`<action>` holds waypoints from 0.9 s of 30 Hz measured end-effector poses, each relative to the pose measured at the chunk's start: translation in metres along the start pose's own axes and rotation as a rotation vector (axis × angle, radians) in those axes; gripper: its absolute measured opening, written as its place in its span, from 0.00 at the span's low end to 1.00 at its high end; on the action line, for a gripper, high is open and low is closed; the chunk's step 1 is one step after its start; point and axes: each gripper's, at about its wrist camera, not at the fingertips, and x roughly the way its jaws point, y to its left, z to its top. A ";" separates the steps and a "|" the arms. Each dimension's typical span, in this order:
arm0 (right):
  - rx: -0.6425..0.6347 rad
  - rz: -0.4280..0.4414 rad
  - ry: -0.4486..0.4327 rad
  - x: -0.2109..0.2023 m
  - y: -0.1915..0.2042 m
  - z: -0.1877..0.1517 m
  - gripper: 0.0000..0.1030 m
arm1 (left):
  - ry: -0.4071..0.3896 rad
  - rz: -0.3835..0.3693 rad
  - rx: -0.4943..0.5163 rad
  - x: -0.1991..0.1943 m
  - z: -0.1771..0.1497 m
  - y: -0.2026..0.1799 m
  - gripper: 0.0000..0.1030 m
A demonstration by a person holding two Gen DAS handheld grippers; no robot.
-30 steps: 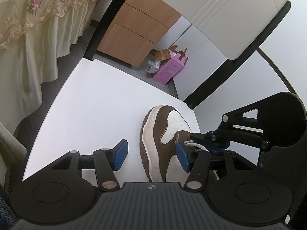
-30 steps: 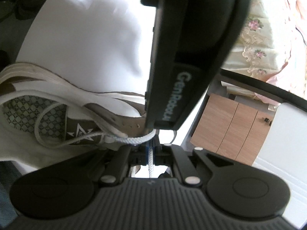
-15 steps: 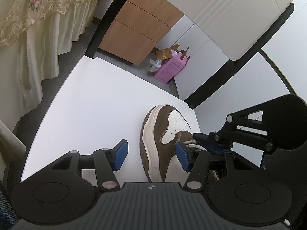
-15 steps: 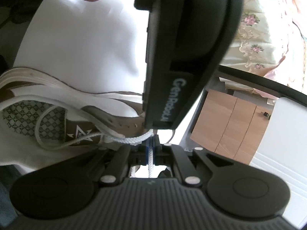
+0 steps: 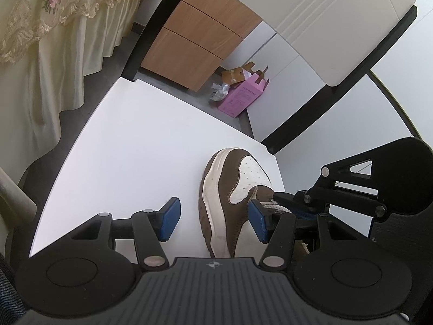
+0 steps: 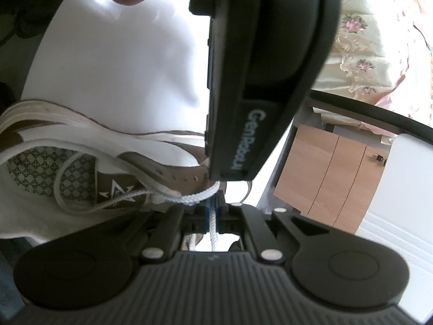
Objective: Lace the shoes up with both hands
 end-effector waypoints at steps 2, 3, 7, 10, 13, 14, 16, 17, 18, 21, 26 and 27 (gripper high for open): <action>0.002 0.001 0.001 -0.001 -0.002 -0.001 0.03 | -0.002 0.000 0.002 0.000 0.000 -0.001 0.58; 0.001 0.002 0.001 0.000 -0.003 -0.001 0.03 | -0.002 0.000 0.003 0.000 0.000 -0.001 0.58; -0.024 0.006 0.002 0.034 -0.042 0.015 0.03 | -0.003 -0.001 0.001 0.000 0.000 0.000 0.58; -0.050 0.011 0.007 0.035 -0.043 0.018 0.03 | -0.003 -0.007 -0.006 0.000 0.001 0.000 0.57; -0.078 0.018 0.013 0.034 -0.047 0.020 0.03 | -0.003 -0.020 -0.020 -0.001 0.001 0.002 0.57; -0.078 0.026 0.013 0.034 -0.049 0.021 0.03 | -0.006 -0.025 -0.028 -0.002 0.002 0.003 0.57; -0.075 0.042 0.014 0.033 -0.053 0.023 0.03 | -0.019 -0.029 -0.051 -0.004 0.003 0.006 0.57; -0.073 0.051 0.014 0.033 -0.056 0.023 0.03 | -0.032 -0.017 -0.074 -0.007 0.004 0.010 0.57; -0.073 0.061 0.014 0.032 -0.059 0.023 0.03 | -0.045 -0.004 -0.097 -0.009 0.005 0.013 0.57; -0.041 0.103 0.013 0.030 -0.068 0.023 0.04 | -0.073 0.029 -0.179 -0.014 0.010 0.027 0.57; 0.028 0.195 0.008 0.028 -0.092 0.021 0.04 | -0.062 -0.020 -0.372 -0.014 0.014 0.056 0.57; 0.065 0.226 0.009 0.029 -0.099 0.021 0.04 | -0.066 -0.025 -0.390 -0.015 0.015 0.059 0.57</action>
